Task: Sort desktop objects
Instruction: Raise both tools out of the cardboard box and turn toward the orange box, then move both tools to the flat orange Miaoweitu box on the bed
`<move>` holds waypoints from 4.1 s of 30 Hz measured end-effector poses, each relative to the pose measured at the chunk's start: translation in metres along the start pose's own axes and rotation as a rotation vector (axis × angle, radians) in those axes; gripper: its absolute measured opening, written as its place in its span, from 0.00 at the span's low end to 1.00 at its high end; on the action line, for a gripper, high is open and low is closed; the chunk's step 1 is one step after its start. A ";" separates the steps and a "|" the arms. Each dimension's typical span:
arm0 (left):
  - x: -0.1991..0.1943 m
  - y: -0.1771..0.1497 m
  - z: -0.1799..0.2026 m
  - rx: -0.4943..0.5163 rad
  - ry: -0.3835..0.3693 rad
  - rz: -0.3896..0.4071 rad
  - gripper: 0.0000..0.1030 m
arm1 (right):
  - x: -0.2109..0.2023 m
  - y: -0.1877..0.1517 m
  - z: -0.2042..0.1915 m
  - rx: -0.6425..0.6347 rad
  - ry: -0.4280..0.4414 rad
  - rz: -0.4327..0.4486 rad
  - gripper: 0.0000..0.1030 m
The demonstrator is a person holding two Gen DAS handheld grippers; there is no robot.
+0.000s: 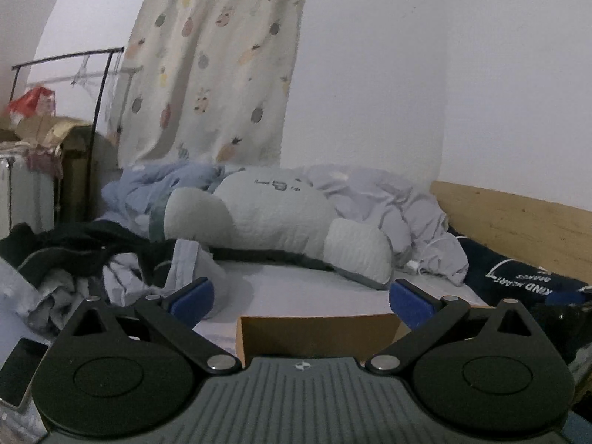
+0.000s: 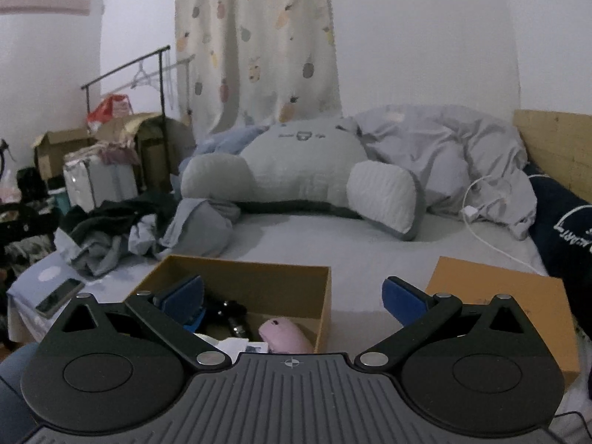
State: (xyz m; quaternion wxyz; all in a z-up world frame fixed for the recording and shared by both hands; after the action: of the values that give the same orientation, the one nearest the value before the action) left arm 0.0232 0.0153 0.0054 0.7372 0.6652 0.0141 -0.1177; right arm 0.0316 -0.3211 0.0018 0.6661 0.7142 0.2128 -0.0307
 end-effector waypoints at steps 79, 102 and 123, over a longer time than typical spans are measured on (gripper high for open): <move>0.206 0.056 0.231 -0.028 -0.377 -0.296 1.00 | -0.019 0.065 0.229 0.274 -0.457 -0.053 1.00; 0.332 -0.035 0.286 -0.058 -0.363 -0.561 1.00 | 0.041 0.003 0.366 0.285 -0.549 -0.239 1.00; 0.416 -0.157 0.277 -0.086 -0.298 -0.892 1.00 | 0.143 -0.116 0.431 0.475 -0.431 -0.429 1.00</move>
State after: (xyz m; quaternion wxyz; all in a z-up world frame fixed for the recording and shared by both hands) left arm 0.3602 -0.3352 -0.1903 0.6356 0.5388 0.1975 -0.5164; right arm 0.2249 -0.6969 -0.2021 0.4901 0.7650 0.1994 -0.3671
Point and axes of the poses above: each gripper's, at about its wrist camera, not at the fingertips, and x roughly the way its jaws point, z to its right, y to its top, the point moved 6 cm from there along x, roughly the way its jaws point, and after that the axes turned 1 degree about z, right-handed, at the moved point
